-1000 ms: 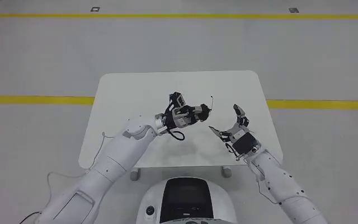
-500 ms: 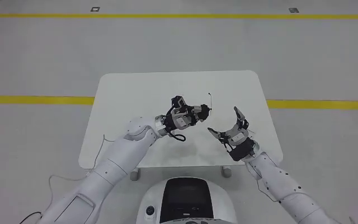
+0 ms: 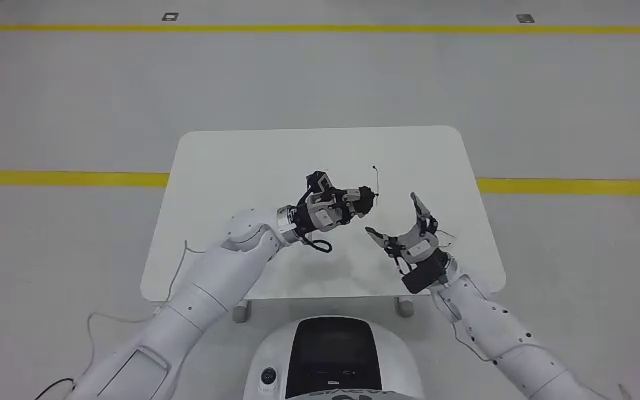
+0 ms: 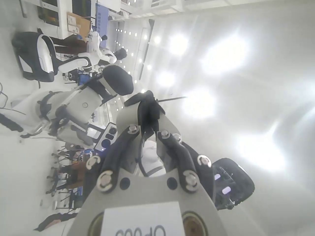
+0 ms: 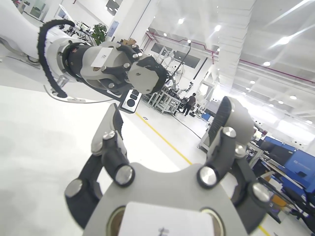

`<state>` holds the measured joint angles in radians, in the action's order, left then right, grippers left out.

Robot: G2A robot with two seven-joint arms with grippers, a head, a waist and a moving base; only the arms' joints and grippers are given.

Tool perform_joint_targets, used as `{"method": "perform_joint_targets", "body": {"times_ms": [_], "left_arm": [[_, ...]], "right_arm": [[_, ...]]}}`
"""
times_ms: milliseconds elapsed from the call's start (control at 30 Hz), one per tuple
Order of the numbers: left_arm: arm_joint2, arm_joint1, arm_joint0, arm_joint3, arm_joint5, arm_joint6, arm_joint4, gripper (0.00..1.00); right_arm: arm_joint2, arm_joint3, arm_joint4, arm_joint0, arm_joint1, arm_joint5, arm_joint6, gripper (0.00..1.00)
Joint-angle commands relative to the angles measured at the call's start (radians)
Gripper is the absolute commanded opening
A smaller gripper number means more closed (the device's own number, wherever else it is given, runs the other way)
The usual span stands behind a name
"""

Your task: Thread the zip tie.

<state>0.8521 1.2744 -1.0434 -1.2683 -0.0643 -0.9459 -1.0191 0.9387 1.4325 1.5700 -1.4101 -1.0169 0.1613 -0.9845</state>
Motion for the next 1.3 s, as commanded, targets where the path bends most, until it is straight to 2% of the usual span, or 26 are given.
{"method": "perform_joint_targets", "body": {"times_ms": [0, 133, 233, 500, 633, 767, 1267], "left_arm": [[0.000, 0.000, 0.000, 0.000, 0.000, 0.000, 0.000, 0.00], [0.000, 0.000, 0.000, 0.000, 0.000, 0.000, 0.000, 0.00], [0.000, 0.000, 0.000, 0.000, 0.000, 0.000, 0.000, 0.00], [0.000, 0.000, 0.000, 0.000, 0.000, 0.000, 0.000, 0.00], [0.000, 0.000, 0.000, 0.000, 0.000, 0.000, 0.000, 0.00], [0.000, 0.000, 0.000, 0.000, 0.000, 0.000, 0.000, 0.00], [0.000, 0.000, 0.000, 0.000, 0.000, 0.000, 0.000, 0.00]], "right_arm": [[-0.004, -0.005, 0.000, 0.004, -0.003, 0.005, -0.006, 0.31], [-0.006, -0.013, 0.000, 0.007, -0.009, 0.010, -0.017, 0.21], [-0.007, -0.021, 0.000, 0.010, -0.015, 0.010, -0.020, 0.17], [-0.015, -0.042, -0.002, 0.027, -0.034, 0.005, -0.023, 0.16], [-0.015, -0.044, 0.000, 0.033, -0.043, 0.007, -0.025, 0.20], [-0.016, -0.043, 0.000, 0.041, -0.052, 0.012, -0.019, 0.18], [-0.045, -0.068, 0.000, 0.072, -0.064, 0.024, -0.025, 0.16]]}}
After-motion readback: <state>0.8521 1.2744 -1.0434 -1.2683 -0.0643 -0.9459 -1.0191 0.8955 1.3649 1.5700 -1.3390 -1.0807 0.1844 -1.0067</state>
